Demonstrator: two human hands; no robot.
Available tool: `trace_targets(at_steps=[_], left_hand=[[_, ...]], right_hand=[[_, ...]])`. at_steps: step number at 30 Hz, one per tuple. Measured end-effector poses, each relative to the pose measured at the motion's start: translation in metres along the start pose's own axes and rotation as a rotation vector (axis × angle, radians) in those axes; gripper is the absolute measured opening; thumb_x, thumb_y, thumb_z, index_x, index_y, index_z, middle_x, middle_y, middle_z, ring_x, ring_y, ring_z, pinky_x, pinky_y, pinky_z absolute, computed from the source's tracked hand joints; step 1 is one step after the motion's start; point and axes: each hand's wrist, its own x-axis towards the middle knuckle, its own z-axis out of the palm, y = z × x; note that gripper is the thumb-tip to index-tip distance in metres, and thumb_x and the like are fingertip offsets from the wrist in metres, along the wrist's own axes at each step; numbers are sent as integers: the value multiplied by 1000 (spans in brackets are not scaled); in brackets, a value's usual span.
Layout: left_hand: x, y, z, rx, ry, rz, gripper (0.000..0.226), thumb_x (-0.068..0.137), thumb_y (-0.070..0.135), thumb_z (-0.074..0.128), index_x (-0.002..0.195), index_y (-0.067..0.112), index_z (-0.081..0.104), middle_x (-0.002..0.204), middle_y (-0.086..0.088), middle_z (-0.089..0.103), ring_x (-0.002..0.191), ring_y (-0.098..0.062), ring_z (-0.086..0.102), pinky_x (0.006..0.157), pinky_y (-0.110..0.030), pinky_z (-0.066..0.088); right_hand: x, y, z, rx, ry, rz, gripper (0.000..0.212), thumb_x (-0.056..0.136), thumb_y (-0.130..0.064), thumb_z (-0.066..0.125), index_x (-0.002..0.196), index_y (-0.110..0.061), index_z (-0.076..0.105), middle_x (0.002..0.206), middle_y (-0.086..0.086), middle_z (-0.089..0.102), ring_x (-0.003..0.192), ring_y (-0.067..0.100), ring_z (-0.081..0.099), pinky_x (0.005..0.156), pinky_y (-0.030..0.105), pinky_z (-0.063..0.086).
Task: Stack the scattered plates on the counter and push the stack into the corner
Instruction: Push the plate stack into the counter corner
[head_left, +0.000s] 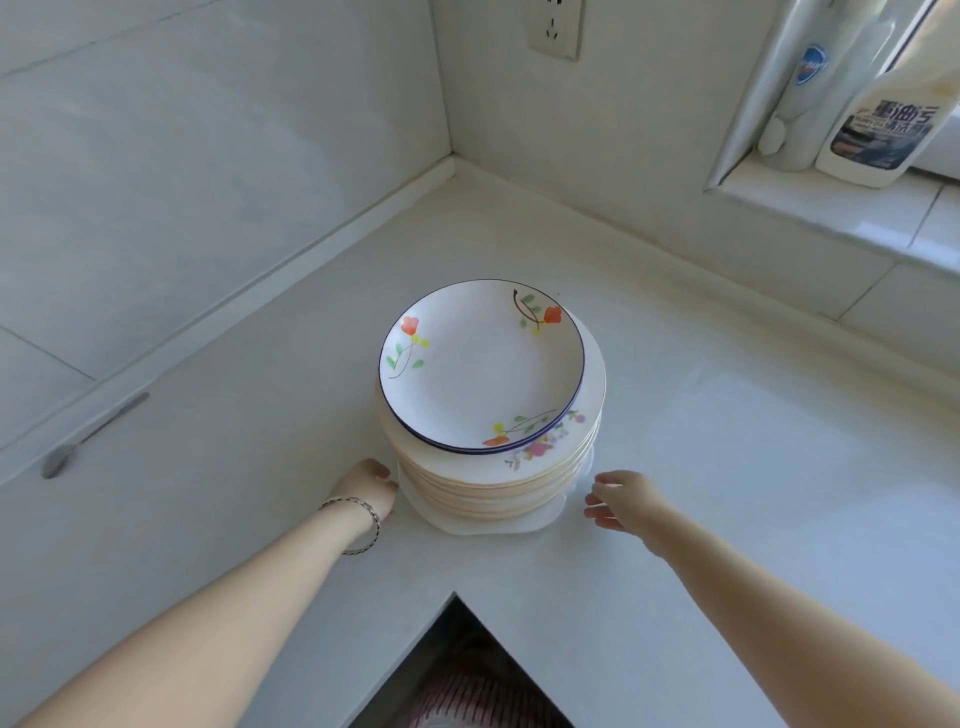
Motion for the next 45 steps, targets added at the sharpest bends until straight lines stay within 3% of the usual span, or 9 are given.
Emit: trace_targets(at_steps=[4,9,14,16,20,28,33,42,45], left_hand=[[9,0,8,-360,-120,-136,49,90,-4,46,138,1,38,120,-26,59,85,-32,62,66,-33,49],[16,-1,11,-649,-234,-198,48,87,-18,45,134,-7,43,128,-29,56,75,-29,60,85,-39,47],[18,-2,15,-799,-222,-245,44,89,-19,43,127,2,48,88,-18,59,69,-29,57,85,-47,47],[17,0,16,-851,-222,-262,42,89,-20,41,120,6,50,106,-22,60,83,-33,58,86,-50,48],[22,3,15,-851,-218,-267,47,88,-22,39,126,3,49,129,-27,53,95,-32,54,91,-54,48],[48,26,-2,-805,-205,-243,49,86,-25,39,127,-1,48,83,-14,58,93,-32,53,88,-53,48],[89,53,-20,-773,-188,-228,49,85,-25,40,128,-2,49,126,-26,56,99,-40,56,86,-55,49],[188,117,-58,-691,-194,-162,50,81,-27,42,126,-6,53,106,-24,59,86,-38,59,75,-48,50],[217,141,-72,-665,-197,-134,47,82,-27,43,123,-8,53,102,-26,65,75,-36,61,75,-47,50]], right_hand=[[12,2,15,197,-3,24,30,92,-2,46,121,0,52,73,10,61,40,7,63,43,14,53],[20,3,29,366,89,23,15,91,4,47,102,-3,53,70,12,63,37,7,63,42,19,55],[20,0,34,403,132,36,28,89,6,48,108,-15,47,71,12,61,36,9,61,42,20,55],[21,-3,34,412,138,63,34,88,9,47,109,-17,48,71,11,60,37,12,60,42,21,55],[25,-10,33,357,132,87,40,86,11,45,119,-11,51,71,12,60,55,23,58,44,26,57],[38,-35,35,342,84,77,43,86,12,46,125,-3,44,73,13,60,62,27,59,47,29,57],[63,-67,43,379,74,70,39,86,13,48,123,2,44,70,13,59,44,18,62,43,28,57],[129,-147,53,407,60,76,36,87,15,45,117,-3,45,75,16,60,64,29,60,65,40,57],[152,-176,58,420,64,68,34,87,17,41,114,-4,44,74,16,57,62,28,59,56,36,58]])
